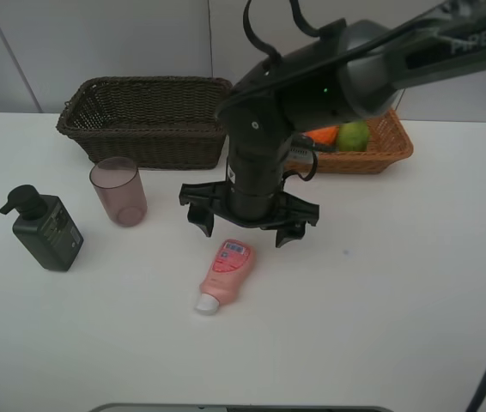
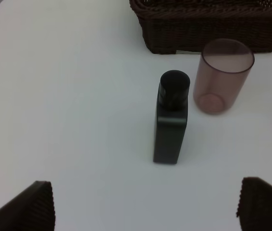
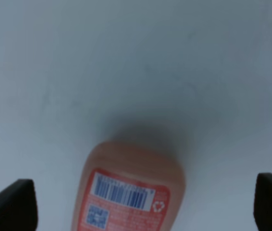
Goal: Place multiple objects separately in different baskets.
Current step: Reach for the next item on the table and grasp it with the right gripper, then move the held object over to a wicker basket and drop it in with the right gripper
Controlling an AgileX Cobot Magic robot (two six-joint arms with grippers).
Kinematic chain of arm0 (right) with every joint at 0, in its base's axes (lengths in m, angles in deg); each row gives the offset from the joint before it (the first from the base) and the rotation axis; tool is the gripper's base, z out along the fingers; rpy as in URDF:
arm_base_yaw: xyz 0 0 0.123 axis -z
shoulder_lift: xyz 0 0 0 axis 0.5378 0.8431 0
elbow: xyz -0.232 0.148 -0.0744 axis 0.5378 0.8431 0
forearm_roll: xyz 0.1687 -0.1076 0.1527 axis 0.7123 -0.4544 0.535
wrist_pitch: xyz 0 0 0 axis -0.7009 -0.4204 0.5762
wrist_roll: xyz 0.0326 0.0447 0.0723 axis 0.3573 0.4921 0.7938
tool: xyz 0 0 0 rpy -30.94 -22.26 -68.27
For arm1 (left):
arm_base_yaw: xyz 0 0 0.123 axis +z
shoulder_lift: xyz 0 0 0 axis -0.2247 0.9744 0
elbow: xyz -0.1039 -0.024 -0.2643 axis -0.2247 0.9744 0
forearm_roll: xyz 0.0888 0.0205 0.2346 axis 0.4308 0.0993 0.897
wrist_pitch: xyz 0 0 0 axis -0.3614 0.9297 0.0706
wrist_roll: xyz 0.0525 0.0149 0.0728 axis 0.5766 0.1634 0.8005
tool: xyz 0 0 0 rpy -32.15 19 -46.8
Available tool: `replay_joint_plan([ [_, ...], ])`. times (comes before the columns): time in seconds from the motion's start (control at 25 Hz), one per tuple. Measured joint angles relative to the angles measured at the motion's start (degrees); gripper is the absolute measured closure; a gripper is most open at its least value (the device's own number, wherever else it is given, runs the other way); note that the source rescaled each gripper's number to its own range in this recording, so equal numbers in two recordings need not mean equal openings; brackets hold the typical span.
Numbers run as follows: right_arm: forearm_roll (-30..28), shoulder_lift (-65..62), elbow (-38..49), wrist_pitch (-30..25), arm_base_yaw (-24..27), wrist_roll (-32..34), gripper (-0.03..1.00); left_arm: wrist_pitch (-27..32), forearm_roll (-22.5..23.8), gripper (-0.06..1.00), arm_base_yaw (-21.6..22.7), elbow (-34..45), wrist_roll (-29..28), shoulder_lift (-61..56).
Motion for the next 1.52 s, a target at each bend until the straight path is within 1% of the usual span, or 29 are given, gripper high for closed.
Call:
replay_joint_plan([
  [0.2,0.22,1.95,0.0,0.64,-0.05,0.31,-0.03,0.0,0.0,-0.04,0.0,0.0,0.0,0.0],
  [0.36,2.48,3.62,0.0,3.0,-0.39,0.37,-0.03,0.0,0.0,-0.04,0.0,0.0,0.0,0.0],
  [0.44,3.3,4.38,0.0,3.32,-0.7,0.37,-0.03,0.0,0.0,-0.04,0.0,0.0,0.0,0.0],
  [0.92,3.23,6.72,0.05,2.59,-1.07,0.43,-0.03,0.0,0.0,-0.04,0.0,0.0,0.0,0.0],
  [1.0,3.23,6.72,0.05,2.59,-1.07,0.43,0.0,0.0,0.0,-0.04,0.0,0.0,0.0,0.0],
  [1.04,3.23,6.72,0.05,2.54,-1.07,0.43,0.07,0.0,0.0,-0.04,0.0,0.0,0.0,0.0],
  [1.08,3.23,6.72,0.05,2.54,-1.07,0.43,0.19,0.0,0.0,-0.04,0.0,0.0,0.0,0.0],
  [1.16,3.23,6.72,0.05,2.69,-1.07,0.43,0.59,0.0,0.0,-0.04,0.0,0.0,0.0,0.0],
  [1.2,3.23,6.72,0.05,2.73,-1.07,0.43,0.87,0.0,0.0,-0.04,0.0,0.0,0.0,0.0],
  [1.24,3.17,6.72,0.05,2.73,-1.07,0.43,0.95,0.0,0.0,-0.04,0.0,0.0,0.0,0.0],
  [1.52,3.07,6.76,0.05,2.73,-1.07,0.43,0.95,0.0,0.0,-0.04,0.0,0.0,0.0,0.0],
])
